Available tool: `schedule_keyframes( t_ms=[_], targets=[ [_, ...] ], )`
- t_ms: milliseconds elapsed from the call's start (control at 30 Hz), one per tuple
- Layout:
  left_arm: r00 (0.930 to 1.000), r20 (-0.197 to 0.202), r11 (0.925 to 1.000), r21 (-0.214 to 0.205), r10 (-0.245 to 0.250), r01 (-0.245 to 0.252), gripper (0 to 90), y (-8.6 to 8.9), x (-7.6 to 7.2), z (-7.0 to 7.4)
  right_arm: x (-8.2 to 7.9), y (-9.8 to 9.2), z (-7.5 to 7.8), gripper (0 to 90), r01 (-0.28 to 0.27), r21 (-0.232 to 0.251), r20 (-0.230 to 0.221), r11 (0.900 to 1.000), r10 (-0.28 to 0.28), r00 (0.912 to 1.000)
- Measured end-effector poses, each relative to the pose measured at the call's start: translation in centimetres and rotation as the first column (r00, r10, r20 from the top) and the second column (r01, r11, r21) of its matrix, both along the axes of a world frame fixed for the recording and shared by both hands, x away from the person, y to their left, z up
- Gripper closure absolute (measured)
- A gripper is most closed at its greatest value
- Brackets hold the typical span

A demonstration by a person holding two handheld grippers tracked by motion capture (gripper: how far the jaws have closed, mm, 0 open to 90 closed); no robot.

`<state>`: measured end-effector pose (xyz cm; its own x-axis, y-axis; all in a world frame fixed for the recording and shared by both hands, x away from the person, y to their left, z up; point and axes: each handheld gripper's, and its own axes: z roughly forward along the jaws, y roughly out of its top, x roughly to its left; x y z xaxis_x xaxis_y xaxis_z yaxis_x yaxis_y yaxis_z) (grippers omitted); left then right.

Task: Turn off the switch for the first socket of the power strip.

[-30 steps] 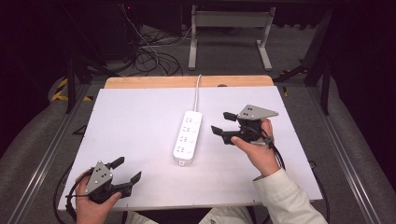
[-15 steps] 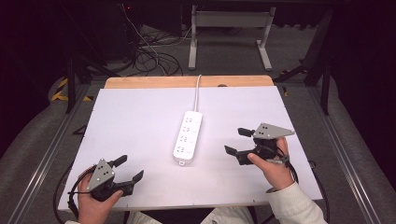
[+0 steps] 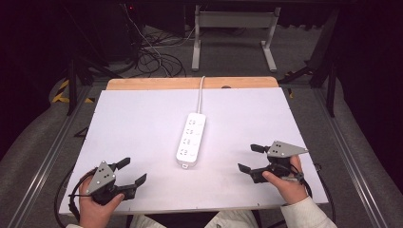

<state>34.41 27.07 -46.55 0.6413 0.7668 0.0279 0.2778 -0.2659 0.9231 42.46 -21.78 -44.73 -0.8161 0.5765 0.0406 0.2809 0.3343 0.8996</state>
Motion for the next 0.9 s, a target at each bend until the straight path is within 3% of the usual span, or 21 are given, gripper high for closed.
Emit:
schedule_keyframes(
  t_ms=[367, 533, 667, 733, 900],
  targets=[
    [1.0, -0.008, 0.9999, -0.014, 0.0, 0.0, 18.6, 0.5, -0.2, -0.4, -0.9, -1.4, -2.9, 9.4, 0.091, -0.022, -0.031, 0.9957, -0.091, 0.9954],
    [0.9998, 0.018, 0.9998, 0.019, -0.005, 0.005, 16.4, 0.5, -0.4, -0.5, -1.4, -1.9, -4.0, 10.1, 0.095, -0.055, -0.055, 0.9939, -0.098, 0.9937],
    [0.9991, 0.041, 0.9975, 0.071, -0.002, -0.001, 14.5, 0.6, -0.8, -0.7, -1.5, -2.3, -3.8, 8.3, 0.142, -0.094, -0.009, 0.9853, -0.144, 0.9896],
    [0.9996, 0.026, 0.9986, 0.053, -0.002, 0.0, 14.3, 0.7, -0.9, -0.8, -1.4, -2.6, -3.7, 8.7, 0.163, -0.079, -0.006, 0.9835, -0.164, 0.9865],
    [1.0, 0.002, 1.0, 0.005, -0.006, 0.006, 14.7, 0.8, -0.6, -0.8, -1.3, -2.6, -3.9, 8.6, 0.152, -0.073, -0.008, 0.9857, -0.153, 0.9882]
  ],
)
